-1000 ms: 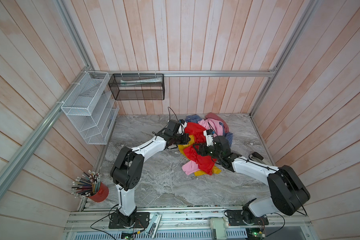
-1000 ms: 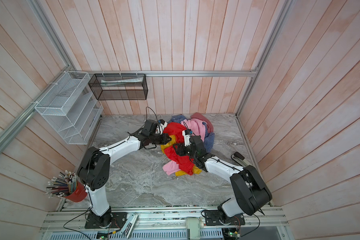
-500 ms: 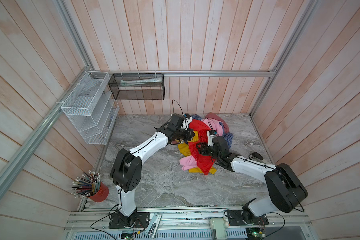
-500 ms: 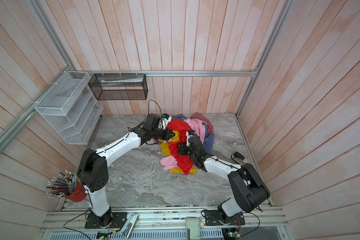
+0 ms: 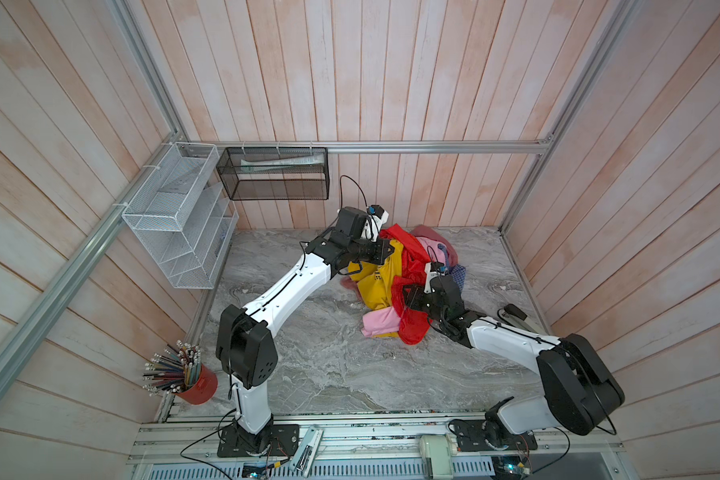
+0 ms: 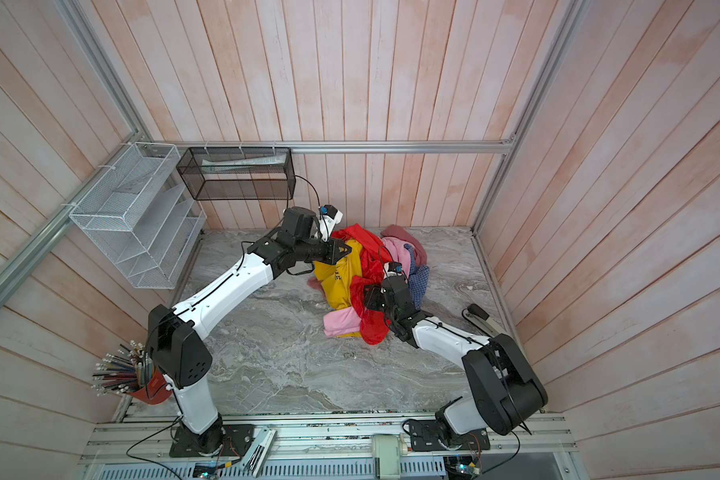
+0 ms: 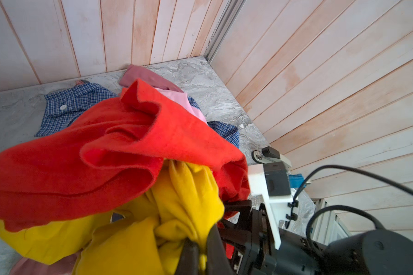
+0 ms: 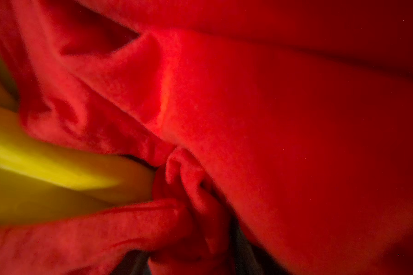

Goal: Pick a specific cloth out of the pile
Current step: 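Lift the yellow cloth up and out of the pile with the left gripper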

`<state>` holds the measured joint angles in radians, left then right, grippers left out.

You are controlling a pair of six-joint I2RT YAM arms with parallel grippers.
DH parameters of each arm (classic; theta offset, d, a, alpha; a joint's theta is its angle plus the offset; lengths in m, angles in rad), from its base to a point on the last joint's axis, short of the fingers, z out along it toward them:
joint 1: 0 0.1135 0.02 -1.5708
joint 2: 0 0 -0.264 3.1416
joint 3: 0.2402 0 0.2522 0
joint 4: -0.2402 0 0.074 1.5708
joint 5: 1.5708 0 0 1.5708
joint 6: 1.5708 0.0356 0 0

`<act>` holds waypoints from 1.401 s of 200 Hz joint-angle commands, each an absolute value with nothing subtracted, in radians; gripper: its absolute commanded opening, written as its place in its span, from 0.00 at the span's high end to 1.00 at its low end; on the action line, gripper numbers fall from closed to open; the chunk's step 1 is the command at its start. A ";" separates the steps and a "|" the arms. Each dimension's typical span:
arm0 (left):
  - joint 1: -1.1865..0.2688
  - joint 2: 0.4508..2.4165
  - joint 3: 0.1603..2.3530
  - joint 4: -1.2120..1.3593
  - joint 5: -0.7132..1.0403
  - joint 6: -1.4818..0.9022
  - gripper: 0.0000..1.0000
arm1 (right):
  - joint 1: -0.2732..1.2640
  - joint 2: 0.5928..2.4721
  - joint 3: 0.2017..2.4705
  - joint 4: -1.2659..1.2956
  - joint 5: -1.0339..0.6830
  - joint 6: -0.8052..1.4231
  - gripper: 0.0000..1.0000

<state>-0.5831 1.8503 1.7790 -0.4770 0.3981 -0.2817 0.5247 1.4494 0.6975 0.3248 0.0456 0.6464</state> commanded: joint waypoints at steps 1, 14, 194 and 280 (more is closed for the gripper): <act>-0.584 1.792 1.849 -0.425 0.430 -0.260 0.95 | 0.515 1.430 0.675 0.316 0.094 0.667 0.50; -0.584 1.784 1.868 -0.425 0.426 -0.256 0.95 | 0.510 1.427 0.673 0.314 0.098 0.669 0.51; -0.581 1.694 2.067 -0.591 0.288 -0.144 0.94 | 0.486 1.426 0.645 0.328 0.101 0.694 0.43; -0.580 1.658 2.235 -0.669 0.154 -0.084 0.94 | 0.485 1.426 0.642 0.330 0.111 0.684 0.38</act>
